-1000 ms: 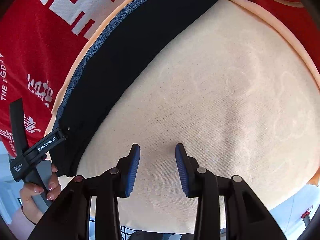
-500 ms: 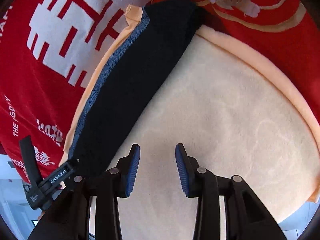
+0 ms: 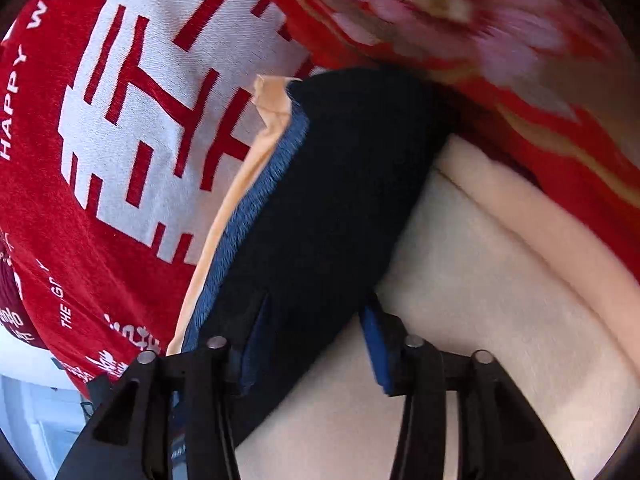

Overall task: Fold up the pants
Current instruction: 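Grasp the end of the folded black trousers with the right gripper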

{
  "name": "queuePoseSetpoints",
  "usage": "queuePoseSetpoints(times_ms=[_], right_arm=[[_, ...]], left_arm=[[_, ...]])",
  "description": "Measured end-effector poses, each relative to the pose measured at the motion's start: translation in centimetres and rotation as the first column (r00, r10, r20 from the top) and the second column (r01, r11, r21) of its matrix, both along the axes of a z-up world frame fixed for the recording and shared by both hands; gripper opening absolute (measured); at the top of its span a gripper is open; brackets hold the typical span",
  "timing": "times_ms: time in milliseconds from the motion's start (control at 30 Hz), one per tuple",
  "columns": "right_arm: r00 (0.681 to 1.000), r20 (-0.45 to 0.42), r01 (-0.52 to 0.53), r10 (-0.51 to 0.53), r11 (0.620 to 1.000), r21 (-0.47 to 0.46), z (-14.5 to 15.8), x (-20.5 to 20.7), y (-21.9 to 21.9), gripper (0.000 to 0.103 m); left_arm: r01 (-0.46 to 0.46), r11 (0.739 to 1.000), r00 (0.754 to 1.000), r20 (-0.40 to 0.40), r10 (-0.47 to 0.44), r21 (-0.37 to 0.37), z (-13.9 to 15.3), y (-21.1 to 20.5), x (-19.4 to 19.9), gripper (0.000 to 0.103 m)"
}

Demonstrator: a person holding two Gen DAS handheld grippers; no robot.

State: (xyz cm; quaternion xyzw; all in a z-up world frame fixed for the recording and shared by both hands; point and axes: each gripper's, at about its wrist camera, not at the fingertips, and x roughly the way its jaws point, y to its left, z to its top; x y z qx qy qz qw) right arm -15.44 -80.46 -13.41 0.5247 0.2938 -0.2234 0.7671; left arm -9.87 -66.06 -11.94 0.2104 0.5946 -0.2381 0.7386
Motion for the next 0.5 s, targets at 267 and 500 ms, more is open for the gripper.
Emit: queuePoseSetpoints(times_ms=[267, 500], right_arm=[[0.997, -0.07, -0.013, 0.012, 1.0, -0.013, 2.9, 2.1, -0.8, 0.015], [0.982, -0.074, -0.183, 0.172, 0.964, -0.194, 7.4, 3.8, 2.2, 0.014]], left_arm=[[0.006, 0.999, 1.0, 0.01, -0.006, -0.043, 1.2, -0.8, 3.4, 0.07], [0.062, 0.991, 0.997, -0.048, -0.068, -0.119, -0.9, -3.4, 3.1, 0.073]])
